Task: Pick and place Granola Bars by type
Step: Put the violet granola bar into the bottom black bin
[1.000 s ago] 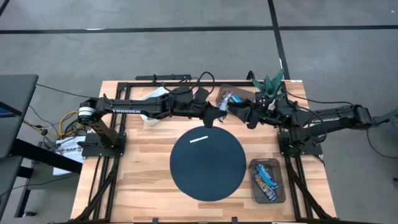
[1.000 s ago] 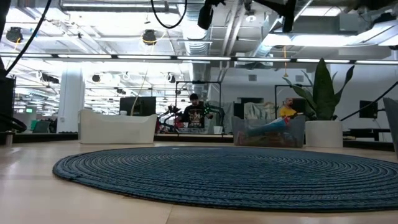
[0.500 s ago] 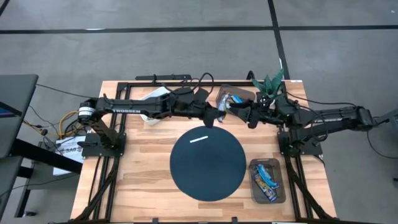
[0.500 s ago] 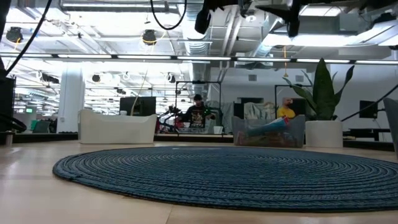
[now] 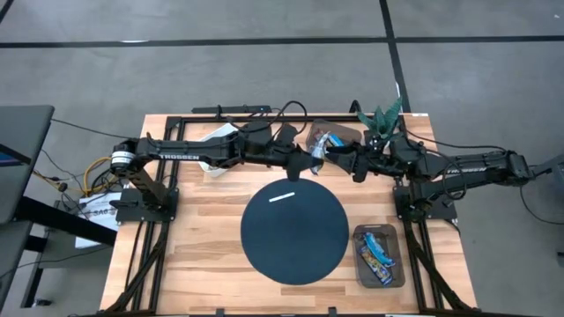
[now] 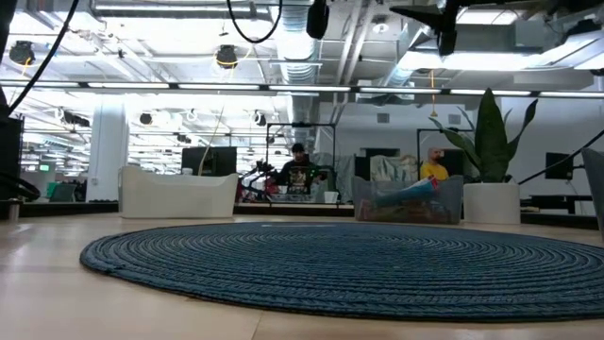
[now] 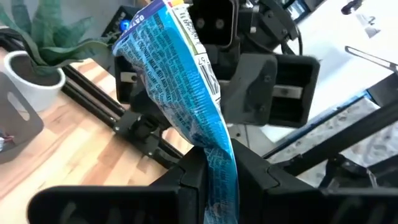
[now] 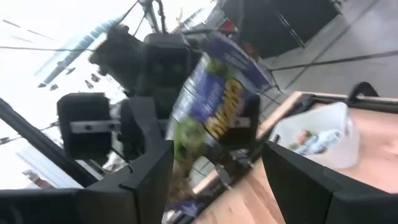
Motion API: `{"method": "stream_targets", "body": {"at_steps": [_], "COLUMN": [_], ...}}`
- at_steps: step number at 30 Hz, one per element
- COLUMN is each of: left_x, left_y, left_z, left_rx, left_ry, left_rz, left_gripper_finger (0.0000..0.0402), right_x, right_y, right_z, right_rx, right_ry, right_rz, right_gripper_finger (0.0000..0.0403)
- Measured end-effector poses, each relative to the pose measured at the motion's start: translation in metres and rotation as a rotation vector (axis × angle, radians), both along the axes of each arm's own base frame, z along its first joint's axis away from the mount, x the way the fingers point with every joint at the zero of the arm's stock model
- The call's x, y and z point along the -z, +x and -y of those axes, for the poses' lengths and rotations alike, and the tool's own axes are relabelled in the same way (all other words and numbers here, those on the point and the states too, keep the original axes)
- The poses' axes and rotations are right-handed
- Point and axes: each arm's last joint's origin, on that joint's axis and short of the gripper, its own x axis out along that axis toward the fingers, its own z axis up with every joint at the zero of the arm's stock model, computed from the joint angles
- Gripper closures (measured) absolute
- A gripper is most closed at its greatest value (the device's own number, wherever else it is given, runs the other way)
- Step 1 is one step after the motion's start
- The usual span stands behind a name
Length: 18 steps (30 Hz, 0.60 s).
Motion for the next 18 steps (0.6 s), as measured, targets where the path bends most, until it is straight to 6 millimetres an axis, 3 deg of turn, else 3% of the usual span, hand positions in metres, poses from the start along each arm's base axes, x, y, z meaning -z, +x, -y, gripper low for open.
{"method": "stream_targets", "body": {"at_steps": [9,18], "left_x": [0.0,0.0], "left_y": [0.001,0.001], "left_z": [0.005,0.005], "left_rx": [0.053,0.055], "left_ry": [-0.003,-0.003], "left_rz": [0.012,0.011], "left_gripper_finger": [0.0354,0.0354], "right_x": [-0.007,-0.022], "right_y": [-0.001,0.03], "right_z": [0.002,0.005], "right_rx": [-0.032,-0.123], "right_ry": [-0.008,-0.068], "right_rz": [0.073,0.041], "right_gripper_finger": [0.0163,0.0164]}}
